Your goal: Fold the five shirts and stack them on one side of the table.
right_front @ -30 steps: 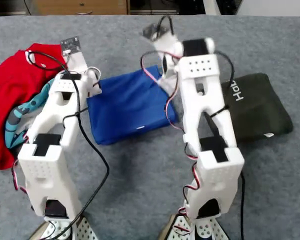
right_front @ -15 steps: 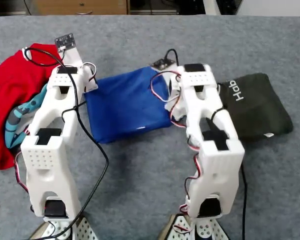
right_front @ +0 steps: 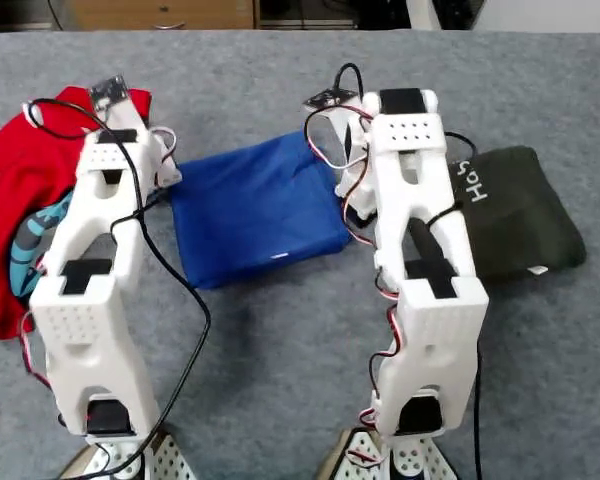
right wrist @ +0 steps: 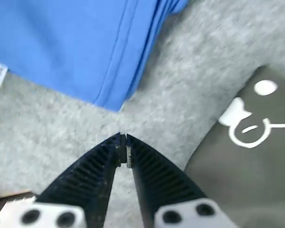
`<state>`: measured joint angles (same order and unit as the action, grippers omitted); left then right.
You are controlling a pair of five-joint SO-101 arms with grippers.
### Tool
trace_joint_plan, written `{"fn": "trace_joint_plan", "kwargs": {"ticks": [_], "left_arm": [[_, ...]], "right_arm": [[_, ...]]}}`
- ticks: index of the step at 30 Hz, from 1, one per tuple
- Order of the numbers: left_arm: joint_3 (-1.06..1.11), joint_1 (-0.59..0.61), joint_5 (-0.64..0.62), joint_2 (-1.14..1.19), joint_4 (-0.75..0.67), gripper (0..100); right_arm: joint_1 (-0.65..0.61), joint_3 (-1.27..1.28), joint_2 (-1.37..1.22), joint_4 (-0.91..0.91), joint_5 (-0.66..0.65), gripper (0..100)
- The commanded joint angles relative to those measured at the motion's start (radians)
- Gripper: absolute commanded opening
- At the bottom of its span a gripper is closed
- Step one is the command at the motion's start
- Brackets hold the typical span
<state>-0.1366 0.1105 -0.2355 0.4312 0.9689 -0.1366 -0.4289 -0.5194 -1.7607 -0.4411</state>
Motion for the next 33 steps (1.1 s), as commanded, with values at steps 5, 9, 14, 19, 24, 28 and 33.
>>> {"fn": "trace_joint_plan", "kwargs": {"ticks": [5, 9, 14, 19, 24, 28, 33], "left_arm": [[0.411, -0.025, 0.069, -0.472, -0.150, 2], [0.643, -0.006, 0.081, -0.728, -0.230, 2], [0.913, 0.068, 0.117, -0.909, -0.381, 2], [1.071, 0.061, 0.118, -0.918, -0.526, 2], [1.112, 0.043, 0.123, -0.831, -0.672, 2], [1.057, 0.043, 0.121, -0.759, -0.663, 2], [1.010, 0.043, 0.121, -0.705, -0.646, 2]], "right_arm": [[0.042, 0.364, 0.421, -0.025, -0.012, 0.5], [0.038, 0.602, 0.625, -0.021, -0.012, 0.5], [0.012, 0.848, 0.753, -0.018, 0.023, 0.5], [-0.088, 0.894, 0.727, 0.120, 0.301, 0.5], [-0.193, 0.888, 0.624, 0.324, 0.628, 0.5], [-0.211, 0.843, 0.518, 0.445, 0.783, 1.8], [-0.209, 0.691, 0.417, 0.423, 0.890, 20.3]]}}
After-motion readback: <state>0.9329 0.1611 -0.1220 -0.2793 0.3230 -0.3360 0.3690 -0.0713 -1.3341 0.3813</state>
